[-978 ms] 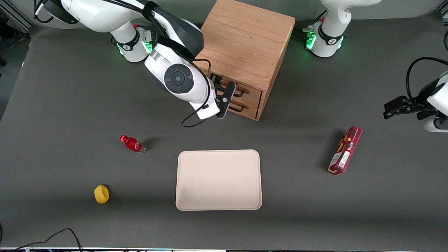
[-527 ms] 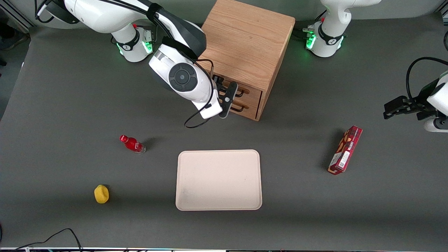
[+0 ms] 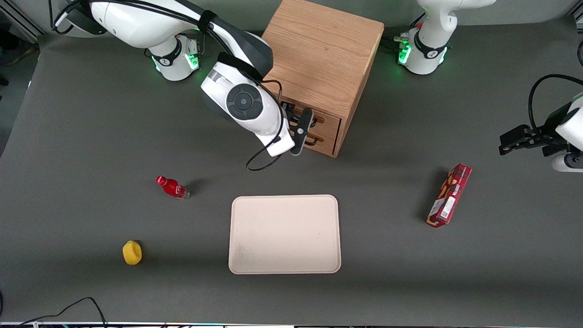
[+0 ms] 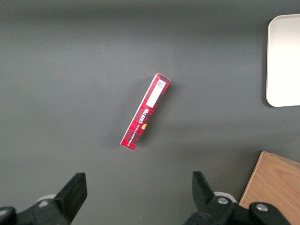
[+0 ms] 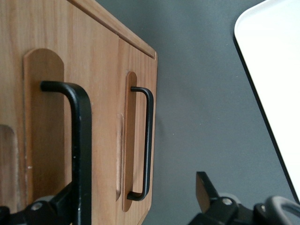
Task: Open upper drawer
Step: 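Pull the handle outward with the right gripper, sliding the drawer open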
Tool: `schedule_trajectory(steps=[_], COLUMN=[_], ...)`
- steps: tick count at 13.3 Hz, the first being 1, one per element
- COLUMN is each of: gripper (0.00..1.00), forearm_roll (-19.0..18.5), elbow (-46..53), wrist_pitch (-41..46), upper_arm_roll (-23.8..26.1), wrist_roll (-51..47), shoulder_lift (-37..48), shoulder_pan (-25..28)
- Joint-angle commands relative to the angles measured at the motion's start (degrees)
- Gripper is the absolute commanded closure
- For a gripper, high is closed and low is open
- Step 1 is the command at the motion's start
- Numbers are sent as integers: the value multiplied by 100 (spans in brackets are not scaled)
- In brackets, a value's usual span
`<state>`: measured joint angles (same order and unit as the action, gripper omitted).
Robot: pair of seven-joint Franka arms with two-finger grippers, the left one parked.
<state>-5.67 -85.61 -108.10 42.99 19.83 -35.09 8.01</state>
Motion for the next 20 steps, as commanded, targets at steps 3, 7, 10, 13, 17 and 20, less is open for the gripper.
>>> schedule_trajectory(steps=[3, 7, 10, 13, 17, 20], gripper=[0, 0, 0, 0, 0, 0], forearm_roll=[-250, -224, -180, -171, -171, -171], elbow=[158, 299, 457, 615, 791, 958], wrist_pitch=[-194, -194, -185, -193, -211, -211], upper_arm_roll=[-352, -598, -835, -985, -1257, -1407], wrist_roll=[530, 697, 1048, 1163, 1269, 1401], shoulder_lift=[-121, -130, -130, -130, -130, -130], shoulder_pan=[-2, 16, 7, -45, -54, -54])
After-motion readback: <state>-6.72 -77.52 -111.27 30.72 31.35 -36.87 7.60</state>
